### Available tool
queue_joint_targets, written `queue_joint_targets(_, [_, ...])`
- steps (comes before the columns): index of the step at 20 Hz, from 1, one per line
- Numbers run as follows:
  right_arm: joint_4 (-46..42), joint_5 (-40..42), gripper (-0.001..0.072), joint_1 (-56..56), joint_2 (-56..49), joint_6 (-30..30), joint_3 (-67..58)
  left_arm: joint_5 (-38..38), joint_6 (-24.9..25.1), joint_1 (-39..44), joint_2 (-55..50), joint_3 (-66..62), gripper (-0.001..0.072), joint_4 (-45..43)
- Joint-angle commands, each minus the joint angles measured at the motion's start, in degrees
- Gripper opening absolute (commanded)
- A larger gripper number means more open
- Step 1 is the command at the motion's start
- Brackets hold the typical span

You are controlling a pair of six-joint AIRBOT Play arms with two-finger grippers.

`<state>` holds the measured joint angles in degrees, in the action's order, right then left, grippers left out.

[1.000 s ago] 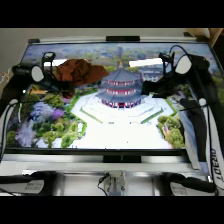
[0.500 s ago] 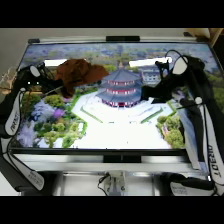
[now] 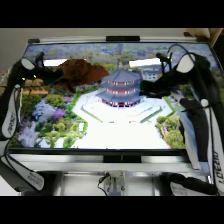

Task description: Fold the shirts.

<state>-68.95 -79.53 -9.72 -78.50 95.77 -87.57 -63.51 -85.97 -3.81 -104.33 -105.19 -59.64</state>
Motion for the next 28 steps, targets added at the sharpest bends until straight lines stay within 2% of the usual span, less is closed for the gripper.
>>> queue_joint_targets(1, [-3.9,5.2,0.0474,0.4,8.3,-1.1,-2.9,0.9,8.8,2.9,17.4,-1.2,0.0034,9.1])
queue_joint_targets(5, [-11.3,5.6,0.0486,0.4,22.0,-1.0,-7.0,3.4,8.3,13.2,37.4,-1.2,0.0034,9.9])
queue_joint_targets(6, [-12.7,5.6,0.0647,0.4,25.2,-0.7,-7.7,3.4,8.0,16.2,39.8,-1.1,0.0033,9.9])
queue_joint_targets(8, [-14.8,5.6,0.0657,0.4,31.3,1.7,-8.3,3.4,3.2,23.1,41.2,-1.1,0.0033,7.9])
queue_joint_targets(12, [-15.6,0.3,0.0656,0.4,39.0,5.8,-8.3,6.4,1.3,38.0,36.8,8.0,0.0034,4.8])
queue_joint_targets(13, [-15.7,-1.9,0.0656,0.4,39.5,6.3,-8.3,8.9,-1.0,41.5,34.6,11.6,0.0034,4.9])
queue_joint_targets(14, [-15.7,-4.5,0.0656,0.4,39.5,6.7,-8.3,12.0,-2.7,44.9,31.9,14.9,0.0034,5.3])
queue_joint_targets(16, [-15.6,-9.6,0.0655,0.4,38.1,7.1,-7.7,17.3,-2.8,50.3,25.8,18.4,0.0034,5.7])
queue_joint_targets(18, [-15.6,-11.9,0.0655,0.4,35.8,7.1,-5.5,18.4,-2.9,53.1,18.8,18.2,0.0036,6.8])
queue_joint_targets(19, [-15.6,-11.8,0.0655,0.3,34.5,7.1,-3.8,18.2,-2.8,53.0,16.5,18.1,0.0121,8.3])
queue_joint_targets(20, [-15.6,-11.5,0.0655,0.3,32.7,7.1,-1.8,16.7,-2.9,51.7,15.0,18.1,0.0441,9.1])
queue_joint_targets(21, [-15.6,-11.2,0.0656,0.3,30.9,7.0,0.3,13.7,-2.8,49.5,14.7,17.9,0.0703,9.1])
queue_joint_targets(24, [-15.6,-8.8,0.0656,0.3,24.3,5.3,7.7,-5.6,-2.2,35.5,15.8,15.4,0.0720,4.3])
queue_joint_targets(25, [-15.6,-7.7,0.0656,0.3,21.5,4.4,10.3,-11.2,-2.2,29.9,16.6,15.1,0.0702,0.9])
queue_joint_targets(26, [-15.6,-6.8,0.0656,0.3,19.2,3.9,12.2,-16.3,-2.2,23.8,17.7,15.3,0.0656,-3.8])
queue_joint_targets(28, [-15.6,-5.6,0.0656,0.4,14.3,2.3,15.2,-22.4,-2.4,12.5,20.0,17.9,0.0656,-10.4])
